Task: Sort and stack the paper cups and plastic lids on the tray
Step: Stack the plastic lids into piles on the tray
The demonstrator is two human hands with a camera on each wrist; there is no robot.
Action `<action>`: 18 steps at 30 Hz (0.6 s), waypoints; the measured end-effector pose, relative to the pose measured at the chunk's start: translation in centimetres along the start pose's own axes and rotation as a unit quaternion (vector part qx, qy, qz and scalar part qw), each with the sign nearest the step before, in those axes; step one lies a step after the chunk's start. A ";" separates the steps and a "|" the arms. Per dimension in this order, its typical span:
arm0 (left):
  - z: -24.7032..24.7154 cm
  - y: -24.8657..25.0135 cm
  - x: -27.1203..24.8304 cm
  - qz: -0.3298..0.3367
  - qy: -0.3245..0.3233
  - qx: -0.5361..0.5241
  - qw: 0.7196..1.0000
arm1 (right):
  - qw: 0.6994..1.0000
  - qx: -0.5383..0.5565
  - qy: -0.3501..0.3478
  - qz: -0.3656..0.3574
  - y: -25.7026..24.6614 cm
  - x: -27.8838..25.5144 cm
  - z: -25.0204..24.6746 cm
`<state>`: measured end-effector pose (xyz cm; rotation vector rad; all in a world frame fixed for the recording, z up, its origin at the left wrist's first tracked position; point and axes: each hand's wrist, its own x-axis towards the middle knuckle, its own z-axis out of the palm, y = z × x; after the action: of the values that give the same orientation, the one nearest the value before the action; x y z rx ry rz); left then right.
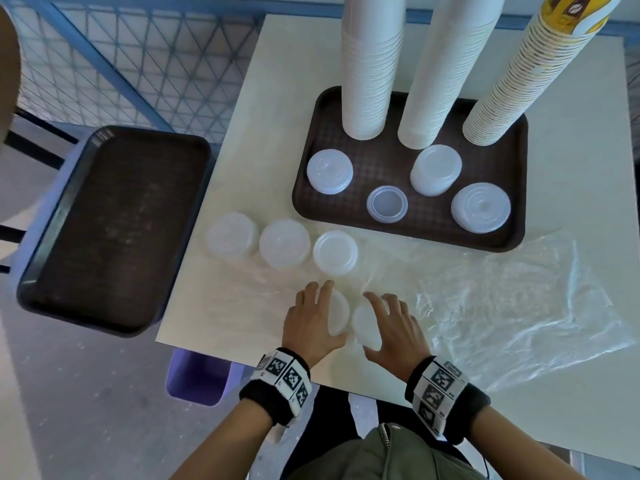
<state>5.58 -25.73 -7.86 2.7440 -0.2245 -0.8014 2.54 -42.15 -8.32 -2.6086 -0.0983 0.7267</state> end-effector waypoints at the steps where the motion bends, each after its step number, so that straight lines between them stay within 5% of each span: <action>1: 0.2 0.0 0.2 -0.003 0.008 -0.009 1.000 | 1.000 0.006 0.004 0.001 0.0 0.1 0.2; 18: 0.5 -0.6 0.6 -0.017 0.023 -0.056 0.998 | 0.992 0.119 0.039 0.031 0.6 0.0 -1.1</action>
<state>5.85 -25.42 -8.76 2.6644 -0.1208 -0.7351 3.11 -43.11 -7.76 -2.4169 0.0865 0.6165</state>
